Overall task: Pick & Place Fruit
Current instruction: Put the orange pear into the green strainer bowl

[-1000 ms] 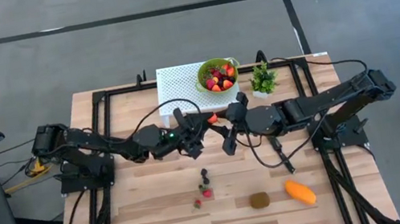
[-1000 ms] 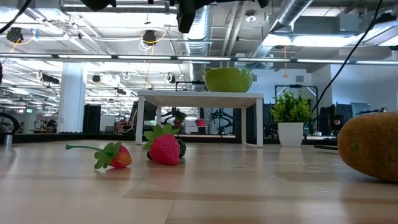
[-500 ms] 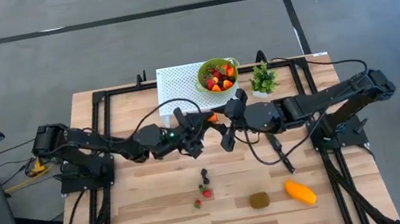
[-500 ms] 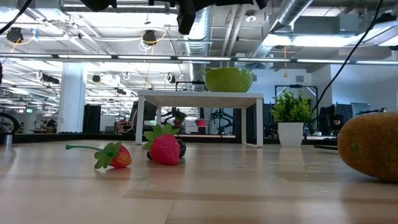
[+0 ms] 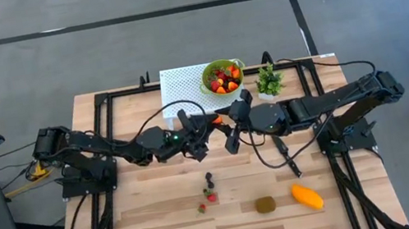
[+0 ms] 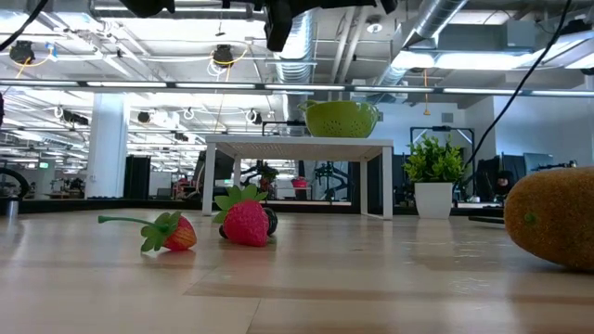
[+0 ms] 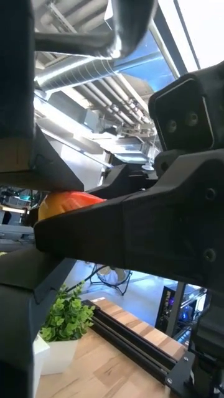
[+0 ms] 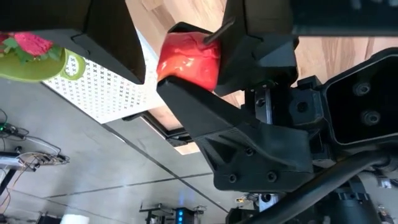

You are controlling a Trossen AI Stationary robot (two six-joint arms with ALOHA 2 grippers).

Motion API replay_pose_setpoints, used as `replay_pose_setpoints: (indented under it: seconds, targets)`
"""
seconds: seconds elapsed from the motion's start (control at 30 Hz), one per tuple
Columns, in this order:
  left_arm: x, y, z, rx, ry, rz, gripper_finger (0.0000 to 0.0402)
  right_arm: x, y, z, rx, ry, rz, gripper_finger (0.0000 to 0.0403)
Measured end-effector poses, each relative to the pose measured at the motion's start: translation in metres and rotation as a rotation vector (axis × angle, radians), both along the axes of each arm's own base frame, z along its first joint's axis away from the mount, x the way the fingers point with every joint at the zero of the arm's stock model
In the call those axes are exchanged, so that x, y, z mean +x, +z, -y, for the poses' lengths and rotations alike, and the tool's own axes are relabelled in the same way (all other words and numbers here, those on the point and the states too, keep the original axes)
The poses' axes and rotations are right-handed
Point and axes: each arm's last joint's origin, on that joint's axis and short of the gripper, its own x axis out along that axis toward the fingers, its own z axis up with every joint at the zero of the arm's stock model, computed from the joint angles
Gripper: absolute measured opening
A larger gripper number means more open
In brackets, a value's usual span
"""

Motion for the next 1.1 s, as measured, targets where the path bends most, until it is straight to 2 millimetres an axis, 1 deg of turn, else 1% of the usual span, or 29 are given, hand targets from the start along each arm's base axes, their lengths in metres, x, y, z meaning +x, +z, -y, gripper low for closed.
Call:
replay_pose_setpoints:
  seconds: [0.37,0.53,0.67,0.9,1.0,1.1]
  targets:
    - [0.000,0.000,0.000,0.000,0.003,0.004,0.0122,0.001,0.001,-0.001,-0.004,0.029,0.008,0.0108]
    - [0.000,0.000,0.000,-0.001,0.002,0.003,0.0128,0.001,0.001,-0.001,-0.004,0.030,0.008,0.0099]
    - [0.000,0.000,0.002,0.001,-0.026,0.003,0.0163,0.001,0.001,0.000,-0.006,0.023,0.008,0.0107]
    - [0.000,0.001,0.002,-0.048,-0.033,0.022,0.0250,0.002,0.001,0.007,-0.007,-0.002,0.008,0.0105]
    - [0.000,0.001,0.002,-0.076,-0.034,0.031,0.0279,0.002,0.000,0.021,-0.007,-0.041,-0.002,0.0104]
    - [0.000,0.001,0.002,-0.082,-0.025,0.034,0.0295,0.000,-0.004,0.041,-0.010,-0.104,-0.055,0.0103]
